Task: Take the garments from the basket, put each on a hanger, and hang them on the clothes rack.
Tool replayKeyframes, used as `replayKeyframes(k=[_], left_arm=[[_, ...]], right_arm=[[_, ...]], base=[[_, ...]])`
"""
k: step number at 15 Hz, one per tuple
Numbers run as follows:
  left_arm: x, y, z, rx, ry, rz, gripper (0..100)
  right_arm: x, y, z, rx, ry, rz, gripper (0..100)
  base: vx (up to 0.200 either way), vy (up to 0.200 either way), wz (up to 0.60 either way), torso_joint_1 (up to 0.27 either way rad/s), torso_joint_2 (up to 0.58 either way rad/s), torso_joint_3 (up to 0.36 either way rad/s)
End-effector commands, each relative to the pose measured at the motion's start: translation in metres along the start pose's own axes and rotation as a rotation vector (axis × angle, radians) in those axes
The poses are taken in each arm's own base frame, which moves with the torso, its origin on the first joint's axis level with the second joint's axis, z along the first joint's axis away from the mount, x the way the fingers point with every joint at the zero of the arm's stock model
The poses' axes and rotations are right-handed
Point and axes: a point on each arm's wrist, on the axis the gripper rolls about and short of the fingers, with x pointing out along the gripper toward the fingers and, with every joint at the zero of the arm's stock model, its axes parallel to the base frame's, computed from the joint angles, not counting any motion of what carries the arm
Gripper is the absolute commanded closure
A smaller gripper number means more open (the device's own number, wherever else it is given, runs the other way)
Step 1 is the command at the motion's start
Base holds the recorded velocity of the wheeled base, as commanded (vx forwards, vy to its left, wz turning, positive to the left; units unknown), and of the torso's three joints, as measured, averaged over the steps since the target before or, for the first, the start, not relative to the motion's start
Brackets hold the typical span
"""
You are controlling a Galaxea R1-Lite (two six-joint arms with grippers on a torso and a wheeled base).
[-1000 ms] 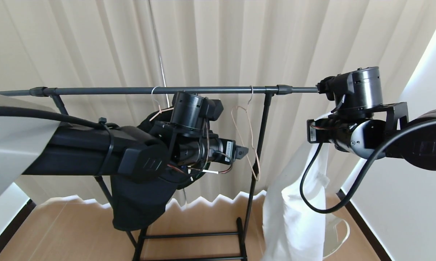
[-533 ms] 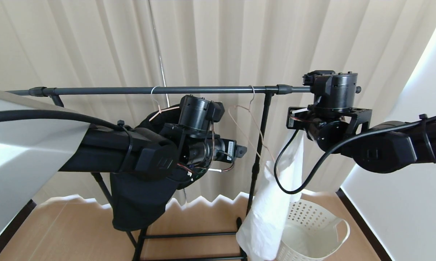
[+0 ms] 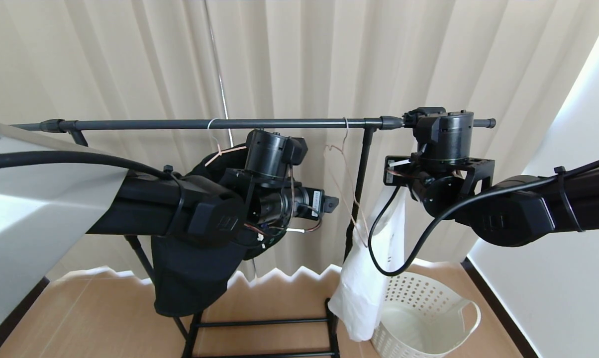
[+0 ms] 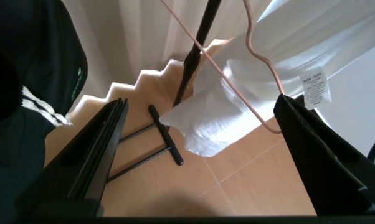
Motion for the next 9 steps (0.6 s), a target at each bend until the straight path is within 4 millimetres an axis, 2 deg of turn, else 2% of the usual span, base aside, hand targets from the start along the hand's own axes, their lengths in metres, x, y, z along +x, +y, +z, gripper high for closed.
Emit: replayKeyframes(k=[1, 4, 6, 9], left_arm=[[0.012, 0.0, -0.001, 0.003, -0.005, 0.0, 0], [0.023, -0.003, 0.002, 0.018, -0.023, -0.005, 0], [0.027, -0.004, 0.003, 0.019, -0.029, -0.007, 0], [0.03, -0.007, 0.002, 0.029, -0.028, -0.012, 0]], right_arm=[[-0.004, -0.004, 0.008, 0.015, -0.018, 0.0, 100], [-0.015, -0.009, 0.01, 0.02, -0.016, 0.024, 100], [-0.024, -0.003, 0.01, 0.013, -0.015, 0.062, 100], [-0.024, -0.003, 0.01, 0.015, -0.016, 0.061, 100]], base=[[0.0, 0.0, 0.0, 0.0, 0.0, 0.0], [0.0, 0.0, 0.0, 0.0, 0.0, 0.0], [0.0, 0.0, 0.0, 0.0, 0.0, 0.0], [0.0, 0.0, 0.0, 0.0, 0.0, 0.0]])
